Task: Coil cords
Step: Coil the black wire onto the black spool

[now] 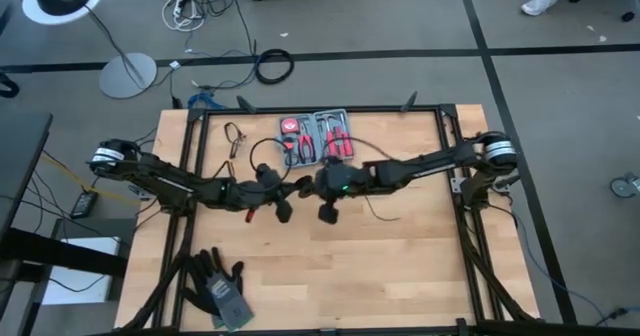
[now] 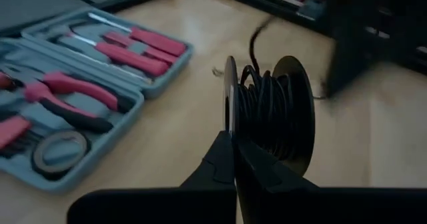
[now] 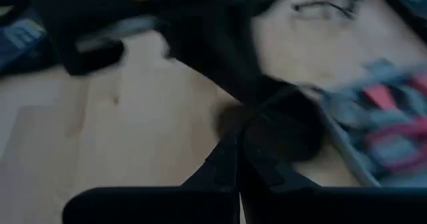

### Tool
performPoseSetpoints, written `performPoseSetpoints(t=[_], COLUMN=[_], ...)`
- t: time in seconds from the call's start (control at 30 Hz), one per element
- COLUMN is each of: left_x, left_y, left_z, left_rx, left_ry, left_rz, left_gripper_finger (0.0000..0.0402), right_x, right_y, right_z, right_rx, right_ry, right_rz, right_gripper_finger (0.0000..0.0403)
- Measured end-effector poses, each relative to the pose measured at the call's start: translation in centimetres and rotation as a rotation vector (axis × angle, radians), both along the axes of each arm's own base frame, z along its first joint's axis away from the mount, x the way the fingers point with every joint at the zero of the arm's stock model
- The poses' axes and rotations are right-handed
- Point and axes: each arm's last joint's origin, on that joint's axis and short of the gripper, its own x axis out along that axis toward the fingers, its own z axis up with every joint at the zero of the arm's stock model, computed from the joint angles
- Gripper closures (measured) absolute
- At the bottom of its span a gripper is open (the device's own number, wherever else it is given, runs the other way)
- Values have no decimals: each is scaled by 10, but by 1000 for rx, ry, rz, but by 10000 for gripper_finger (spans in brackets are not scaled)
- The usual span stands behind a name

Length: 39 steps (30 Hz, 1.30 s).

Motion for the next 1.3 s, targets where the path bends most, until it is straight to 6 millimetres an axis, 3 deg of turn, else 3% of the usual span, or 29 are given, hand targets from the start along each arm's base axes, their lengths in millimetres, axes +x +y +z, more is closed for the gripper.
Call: performPoseSetpoints(t=[0.2, 0.47, 0.8, 1.1, 1.3], left_x=[2, 4, -1, -9, -10], left_y=[2, 1, 2, 5, 2], left_z=[4, 9, 3, -5, -4], left_rx=[2, 0, -11, 9, 15], left_ry=[-16, -86, -92, -86, -121], left_rz=[84, 63, 119, 200, 211], left_gripper_finger=[401, 401, 401, 401, 401], right_x=[25, 32, 30, 20, 14], right_y=[16, 17, 25, 43, 50], right_z=[-19, -58, -50, -55, -65], right_rx=[-22, 5, -15, -120, -148], right_ry=[3, 114, 94, 177, 96], right_rz=[58, 14, 58, 9, -31], right_gripper_finger=[402, 371, 340, 342, 343])
